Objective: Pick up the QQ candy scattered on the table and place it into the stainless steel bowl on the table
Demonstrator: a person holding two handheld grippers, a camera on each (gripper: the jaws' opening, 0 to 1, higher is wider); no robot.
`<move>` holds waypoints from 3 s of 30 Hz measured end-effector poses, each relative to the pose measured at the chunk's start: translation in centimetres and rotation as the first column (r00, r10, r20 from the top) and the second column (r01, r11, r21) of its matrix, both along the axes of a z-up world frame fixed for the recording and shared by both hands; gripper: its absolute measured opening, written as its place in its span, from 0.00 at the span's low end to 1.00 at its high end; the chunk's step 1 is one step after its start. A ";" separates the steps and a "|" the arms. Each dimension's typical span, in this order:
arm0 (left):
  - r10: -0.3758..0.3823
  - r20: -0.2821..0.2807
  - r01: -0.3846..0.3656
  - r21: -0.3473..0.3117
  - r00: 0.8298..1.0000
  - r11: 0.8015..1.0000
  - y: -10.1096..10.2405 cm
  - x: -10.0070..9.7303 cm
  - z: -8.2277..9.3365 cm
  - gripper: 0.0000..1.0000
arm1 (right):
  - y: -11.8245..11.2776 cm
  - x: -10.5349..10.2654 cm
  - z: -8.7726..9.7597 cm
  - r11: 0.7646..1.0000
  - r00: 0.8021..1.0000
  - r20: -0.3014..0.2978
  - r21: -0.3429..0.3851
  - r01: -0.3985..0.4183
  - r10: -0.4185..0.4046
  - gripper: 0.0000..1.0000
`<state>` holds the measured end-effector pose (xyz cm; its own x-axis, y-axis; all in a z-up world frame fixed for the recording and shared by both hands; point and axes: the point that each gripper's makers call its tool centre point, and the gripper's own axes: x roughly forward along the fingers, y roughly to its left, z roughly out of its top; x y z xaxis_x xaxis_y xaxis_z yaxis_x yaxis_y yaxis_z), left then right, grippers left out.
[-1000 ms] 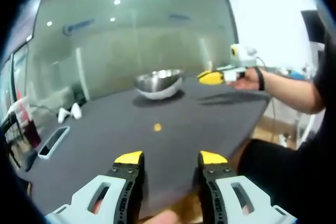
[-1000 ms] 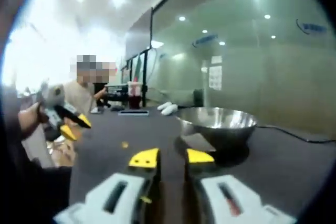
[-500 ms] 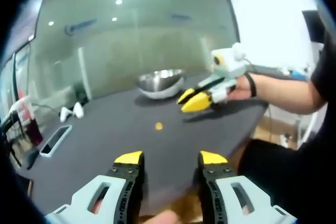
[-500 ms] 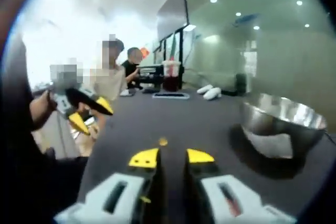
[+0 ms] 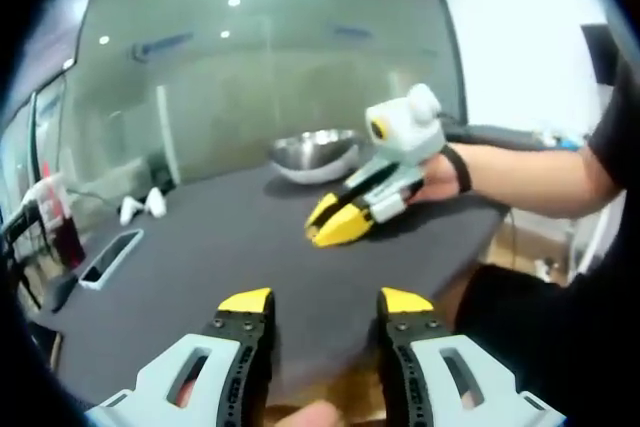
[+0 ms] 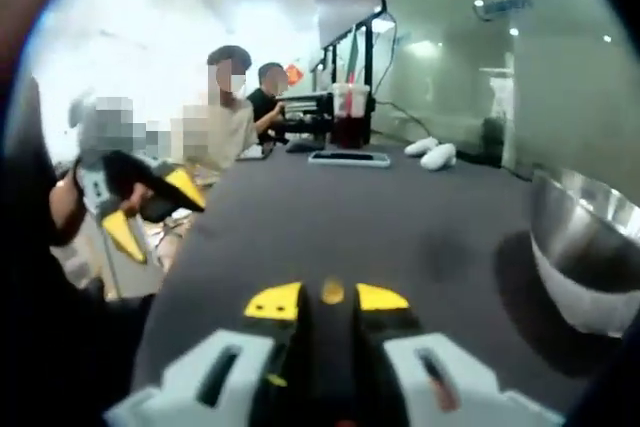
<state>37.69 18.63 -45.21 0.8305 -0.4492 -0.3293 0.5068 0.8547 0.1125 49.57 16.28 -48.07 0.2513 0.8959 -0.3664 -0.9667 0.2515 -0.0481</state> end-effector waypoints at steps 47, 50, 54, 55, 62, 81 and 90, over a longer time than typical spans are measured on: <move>-0.050 0.005 0.050 0.005 0.999 0.999 -1.2 1.2 0.5 0.42 | -14.9 9.6 12.0 0.803 0.828 0.097 0.328 0.497 -0.552 0.09; -0.047 0.009 0.047 0.003 0.999 0.999 -1.4 1.1 0.7 0.42 | -15.4 11.0 12.1 0.761 0.791 0.078 0.344 0.550 -0.607 0.09; -0.049 0.013 0.049 0.003 0.999 0.999 -1.5 1.0 0.8 0.42 | -16.0 13.7 11.9 0.693 0.726 0.041 0.336 0.637 -0.687 0.09; -0.048 0.012 0.048 0.003 0.999 0.999 -1.5 1.0 0.8 0.42 | -15.9 14.0 12.2 0.685 0.718 0.044 0.345 0.641 -0.694 0.09; -0.045 0.010 0.045 0.001 0.999 0.999 -1.3 0.8 0.7 0.42 | -15.2 15.8 12.8 0.672 0.694 0.079 0.348 0.653 -0.716 0.15; -0.027 0.027 0.028 -0.039 0.999 0.999 -1.3 1.6 1.3 0.42 | -18.0 12.8 12.8 0.660 0.700 0.042 0.380 0.648 -0.713 0.21; -0.049 0.044 0.051 -0.037 0.998 0.998 -2.1 2.0 1.8 0.42 | -20.2 7.6 13.2 0.697 0.745 0.043 0.392 0.600 -0.666 0.22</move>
